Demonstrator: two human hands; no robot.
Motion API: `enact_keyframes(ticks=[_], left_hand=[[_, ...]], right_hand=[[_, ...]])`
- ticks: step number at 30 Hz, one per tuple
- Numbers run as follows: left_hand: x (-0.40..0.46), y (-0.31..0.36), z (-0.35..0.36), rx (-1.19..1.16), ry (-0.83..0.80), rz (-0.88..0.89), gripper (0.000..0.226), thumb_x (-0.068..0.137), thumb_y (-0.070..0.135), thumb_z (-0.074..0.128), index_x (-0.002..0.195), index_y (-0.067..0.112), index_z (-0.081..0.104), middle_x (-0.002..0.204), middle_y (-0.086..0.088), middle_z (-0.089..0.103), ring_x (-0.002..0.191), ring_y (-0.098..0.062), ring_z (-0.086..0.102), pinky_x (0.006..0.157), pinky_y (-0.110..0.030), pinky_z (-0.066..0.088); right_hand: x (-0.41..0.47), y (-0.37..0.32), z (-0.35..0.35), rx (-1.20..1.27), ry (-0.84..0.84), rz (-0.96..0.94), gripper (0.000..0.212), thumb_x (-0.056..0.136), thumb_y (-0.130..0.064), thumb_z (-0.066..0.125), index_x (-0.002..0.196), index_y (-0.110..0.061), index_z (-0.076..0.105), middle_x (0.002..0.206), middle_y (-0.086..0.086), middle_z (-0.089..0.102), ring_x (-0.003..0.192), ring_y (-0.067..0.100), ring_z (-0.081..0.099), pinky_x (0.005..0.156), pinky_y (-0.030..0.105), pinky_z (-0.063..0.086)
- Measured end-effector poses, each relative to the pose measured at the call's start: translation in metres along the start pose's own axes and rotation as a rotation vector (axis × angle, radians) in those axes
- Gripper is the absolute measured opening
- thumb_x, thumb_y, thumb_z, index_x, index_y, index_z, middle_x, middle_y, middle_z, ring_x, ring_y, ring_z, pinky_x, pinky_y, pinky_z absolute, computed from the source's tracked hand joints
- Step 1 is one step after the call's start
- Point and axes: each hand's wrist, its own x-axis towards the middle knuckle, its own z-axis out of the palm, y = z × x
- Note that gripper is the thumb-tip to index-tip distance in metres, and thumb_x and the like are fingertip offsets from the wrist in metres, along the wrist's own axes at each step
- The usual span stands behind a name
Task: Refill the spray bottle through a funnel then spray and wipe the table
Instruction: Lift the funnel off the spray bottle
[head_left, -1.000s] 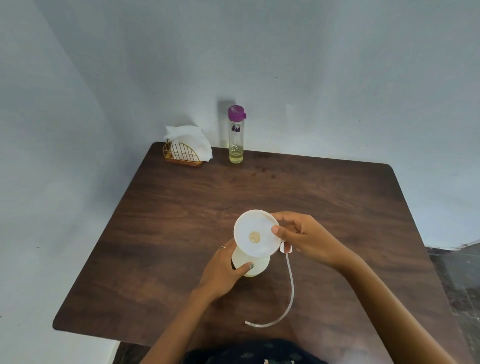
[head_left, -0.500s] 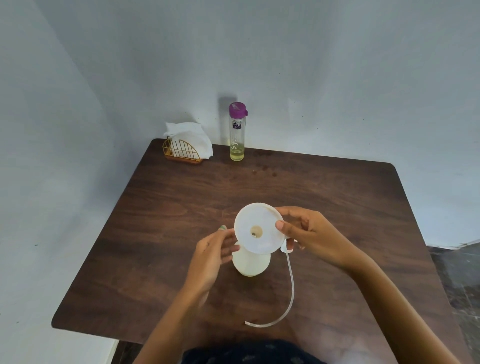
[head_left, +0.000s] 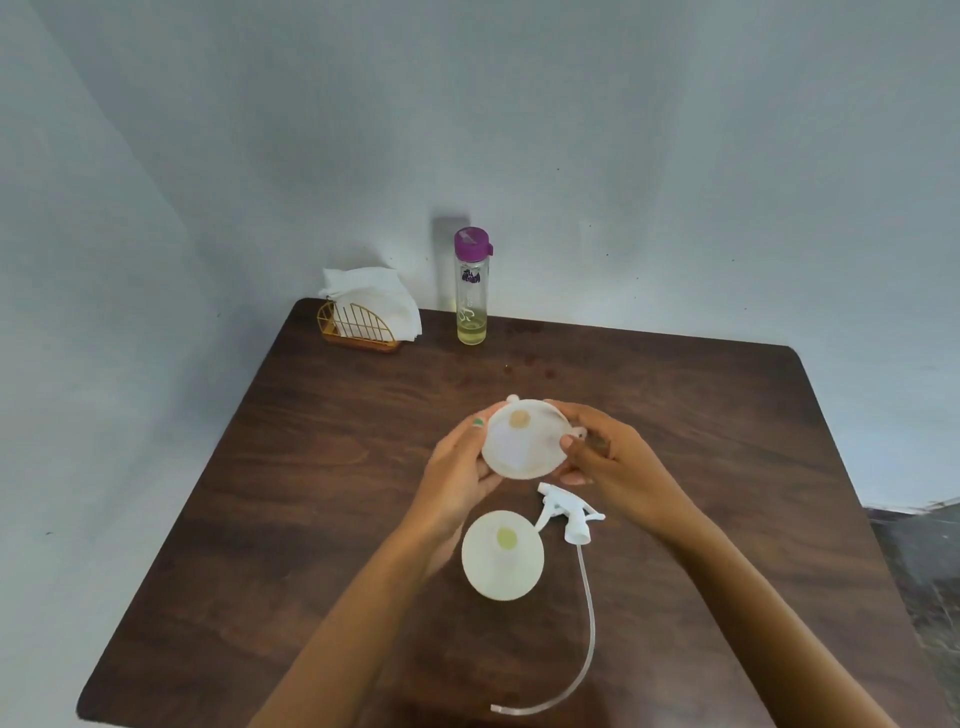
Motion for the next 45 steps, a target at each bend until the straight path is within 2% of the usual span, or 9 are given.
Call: enact_keyframes(ticks=[3, 6, 11, 16, 26, 30, 35, 40, 45], left_hand=[[0.038, 0.003, 0.012, 0.022, 0.068, 0.025, 0.031, 0.103, 0.022, 0.034, 0.108, 0.035, 0.062, 0.123, 0.002, 0.06, 0.116, -0.014, 0.055, 0.078, -0.018, 0.05], [0.081, 0.0, 0.023, 0.066, 0.105, 0.008, 0.029, 0.102, 0.023, 0.036, 0.11, 0.034, 0.062, 0.126, 0.001, 0.057, 0.118, -0.016, 0.05, 0.099, -0.033, 0.047], [0.147, -0.007, 0.04, 0.019, 0.124, -0.059, 0.032, 0.101, 0.025, 0.034, 0.125, 0.024, 0.055, 0.12, 0.0, 0.053, 0.111, -0.015, 0.048, 0.103, -0.035, 0.04], [0.202, -0.018, 0.047, 0.1, 0.102, -0.066, 0.042, 0.103, 0.036, 0.028, 0.14, 0.019, 0.038, 0.131, -0.003, 0.048, 0.11, -0.012, 0.043, 0.091, -0.027, 0.032], [0.266, -0.044, 0.051, 0.146, 0.049, -0.085, 0.061, 0.102, 0.047, 0.026, 0.154, 0.019, 0.01, 0.161, -0.002, 0.012, 0.146, -0.015, 0.013, 0.11, -0.028, 0.014], [0.274, -0.041, 0.052, 0.077, 0.023, -0.082, 0.07, 0.098, 0.056, 0.028, 0.154, 0.02, 0.006, 0.162, 0.0, 0.006, 0.148, -0.014, 0.003, 0.12, -0.038, 0.004], [0.275, -0.035, 0.051, 0.044, 0.05, -0.125, 0.117, 0.055, 0.089, 0.027, 0.153, 0.026, 0.016, 0.161, 0.003, 0.014, 0.148, -0.014, 0.003, 0.119, -0.041, 0.001], [0.26, -0.035, 0.04, 0.054, 0.076, -0.097, 0.092, 0.076, 0.077, 0.025, 0.154, 0.029, 0.01, 0.162, 0.007, 0.007, 0.149, -0.013, 0.004, 0.119, -0.038, 0.003], [0.204, -0.037, 0.016, 0.0, 0.05, -0.063, 0.054, 0.102, 0.043, 0.029, 0.151, 0.022, 0.022, 0.156, 0.002, 0.03, 0.14, -0.018, 0.034, 0.118, -0.042, 0.021]], right_hand=[[0.027, 0.008, 0.002, -0.024, 0.038, 0.067, 0.051, 0.095, -0.011, 0.051, 0.141, -0.028, 0.038, 0.137, 0.002, 0.041, 0.106, 0.019, 0.056, 0.089, 0.033, 0.055], [0.056, 0.013, 0.004, -0.022, 0.064, 0.151, 0.066, 0.092, -0.009, 0.053, 0.148, -0.025, 0.023, 0.148, 0.001, 0.023, 0.127, 0.022, 0.039, 0.106, 0.043, 0.043], [0.108, 0.023, 0.006, 0.026, 0.111, 0.271, 0.083, 0.084, 0.002, 0.049, 0.152, -0.021, 0.008, 0.158, -0.003, -0.007, 0.142, 0.024, 0.021, 0.086, 0.026, 0.046], [0.162, 0.047, 0.011, -0.02, 0.089, 0.31, 0.066, 0.077, 0.004, 0.042, 0.142, -0.008, 0.034, 0.159, -0.006, -0.017, 0.146, 0.013, -0.013, 0.097, 0.016, 0.02], [0.216, 0.081, 0.01, 0.051, 0.131, 0.465, 0.093, 0.077, 0.01, 0.042, 0.152, -0.022, -0.003, 0.157, 0.001, -0.021, 0.147, 0.02, 0.005, 0.098, 0.025, 0.031], [0.23, 0.092, 0.006, 0.004, 0.104, 0.455, 0.088, 0.082, 0.01, 0.035, 0.151, -0.025, -0.007, 0.157, 0.005, -0.023, 0.148, 0.025, 0.001, 0.112, 0.047, 0.034], [0.237, 0.105, 0.003, 0.006, 0.097, 0.456, 0.084, 0.09, -0.003, 0.039, 0.149, -0.027, -0.015, 0.157, 0.009, -0.021, 0.148, 0.027, -0.001, 0.111, 0.052, 0.033], [0.219, 0.101, -0.009, 0.096, 0.179, 0.472, 0.086, 0.088, -0.004, 0.049, 0.151, -0.023, -0.006, 0.16, 0.008, -0.004, 0.147, 0.025, 0.01, 0.117, 0.046, 0.023], [0.167, 0.102, -0.021, -0.037, 0.214, 0.478, 0.047, 0.088, -0.013, 0.051, 0.134, -0.019, 0.048, 0.135, 0.004, 0.054, 0.117, 0.02, 0.053, 0.091, 0.028, 0.042]])
